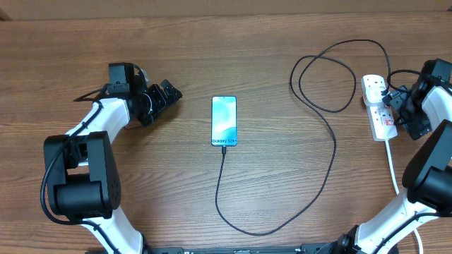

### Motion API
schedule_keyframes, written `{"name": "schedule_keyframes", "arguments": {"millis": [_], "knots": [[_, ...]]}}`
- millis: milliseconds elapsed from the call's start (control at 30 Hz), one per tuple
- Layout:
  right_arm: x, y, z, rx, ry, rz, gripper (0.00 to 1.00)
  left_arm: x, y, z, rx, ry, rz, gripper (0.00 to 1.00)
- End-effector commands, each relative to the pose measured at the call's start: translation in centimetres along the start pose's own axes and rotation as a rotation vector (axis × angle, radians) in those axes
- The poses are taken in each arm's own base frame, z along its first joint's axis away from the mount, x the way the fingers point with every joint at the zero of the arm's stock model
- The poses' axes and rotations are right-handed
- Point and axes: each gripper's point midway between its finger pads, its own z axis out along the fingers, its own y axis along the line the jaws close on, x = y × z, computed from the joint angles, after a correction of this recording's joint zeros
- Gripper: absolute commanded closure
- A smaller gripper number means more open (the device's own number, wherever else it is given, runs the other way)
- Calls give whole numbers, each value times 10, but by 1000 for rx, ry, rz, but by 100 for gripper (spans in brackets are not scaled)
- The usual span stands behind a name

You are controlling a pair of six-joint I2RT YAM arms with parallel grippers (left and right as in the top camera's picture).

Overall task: Plug charger to phone and switch on socket
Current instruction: 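Press the power strip switch down with the right gripper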

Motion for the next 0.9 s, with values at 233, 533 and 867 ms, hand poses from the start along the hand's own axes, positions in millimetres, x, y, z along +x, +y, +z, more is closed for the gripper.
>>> {"name": "schedule_keyframes", "arguments": {"millis": [233,533,867], "knots": [[27,19,5,-105,118,-112,0,10,15,9,-45,26,-32,0],[38,18,4,-107,162,-130,0,10,14,9,-45,26,-31,1],[46,13,5,-82,192,-146,0,10,14,9,-45,26,-31,1]]}}
